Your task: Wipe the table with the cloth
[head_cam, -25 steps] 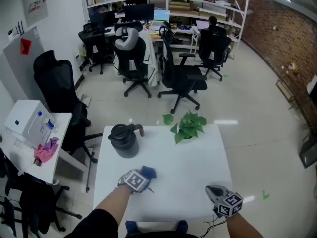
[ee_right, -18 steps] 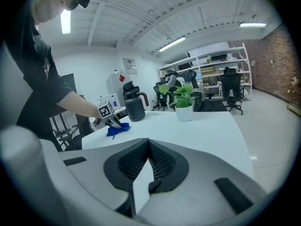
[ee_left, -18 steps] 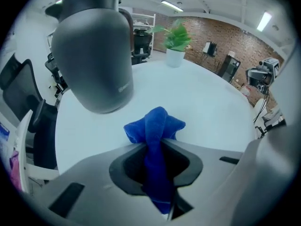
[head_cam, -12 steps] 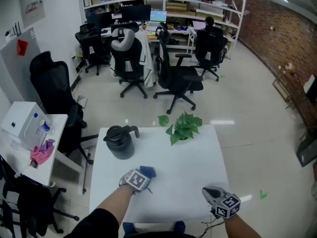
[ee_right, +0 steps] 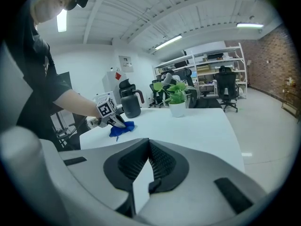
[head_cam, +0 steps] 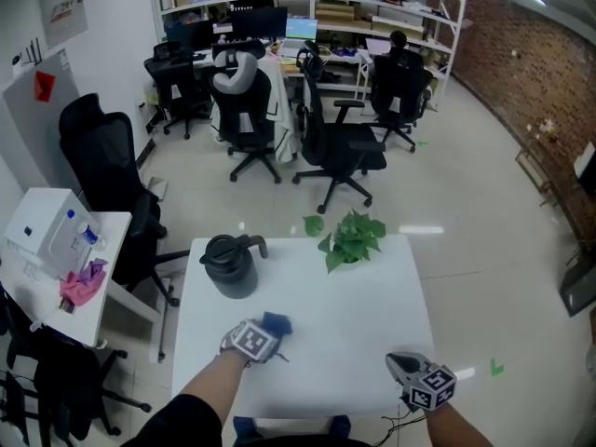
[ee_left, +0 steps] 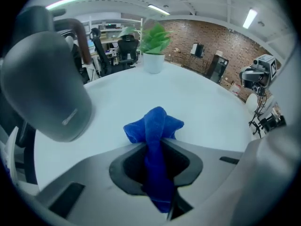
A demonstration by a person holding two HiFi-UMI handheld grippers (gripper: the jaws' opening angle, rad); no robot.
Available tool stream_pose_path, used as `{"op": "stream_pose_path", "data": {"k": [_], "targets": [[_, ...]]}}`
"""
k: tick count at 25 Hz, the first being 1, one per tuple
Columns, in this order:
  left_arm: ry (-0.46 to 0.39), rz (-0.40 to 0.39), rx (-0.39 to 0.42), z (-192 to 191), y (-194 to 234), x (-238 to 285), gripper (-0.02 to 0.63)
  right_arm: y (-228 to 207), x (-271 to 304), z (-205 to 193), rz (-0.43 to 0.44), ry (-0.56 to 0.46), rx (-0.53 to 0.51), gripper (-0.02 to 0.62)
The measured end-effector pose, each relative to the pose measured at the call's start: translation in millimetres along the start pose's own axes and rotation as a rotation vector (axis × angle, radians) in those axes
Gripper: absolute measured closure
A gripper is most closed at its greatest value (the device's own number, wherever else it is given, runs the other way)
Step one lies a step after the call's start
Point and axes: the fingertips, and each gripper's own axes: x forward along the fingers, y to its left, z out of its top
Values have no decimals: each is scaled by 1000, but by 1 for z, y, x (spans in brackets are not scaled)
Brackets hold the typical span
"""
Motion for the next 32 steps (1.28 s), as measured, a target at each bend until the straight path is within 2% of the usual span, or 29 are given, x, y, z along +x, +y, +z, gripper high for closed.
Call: {"op": "stream_pose_path", "data": {"k": [3,5,7,10,13,17,20,22,24,29,32], "targets": [[27,60,-49,-37,39,-20,546,11,14,3,35,4,-20,595],[16,51,-102,-54,50,-29,546,19,21,6,56,5,-31,595],[-54,-16,-157,-55,41,-35,548,26,22,13,66,-3,-34,595],[-215,-114,-256,-39,17,-51,548,27,17,24,54,-17,-39,595],[-350,-174,-279,-28,-4,-81,548,26,9,34,42,-38,-47,595],[-463,-193,-286,-43,-17,-128,548,28,-2,41,31,-65,-35,595],[-509,-159,-336,-75,-14,-159,548,32,-9,44,28,-74,-36,595],[-500,-115,-374,-106,-9,-173,548,35,-13,46,30,-81,-44,595],[-455,-58,-402,-144,-2,-179,548,39,-16,46,33,-86,-51,595],[-273,108,-447,-241,20,-174,548,53,-24,42,45,-61,-74,595],[-169,153,-431,-278,24,-162,546,59,-30,33,40,-29,-79,595]]}}
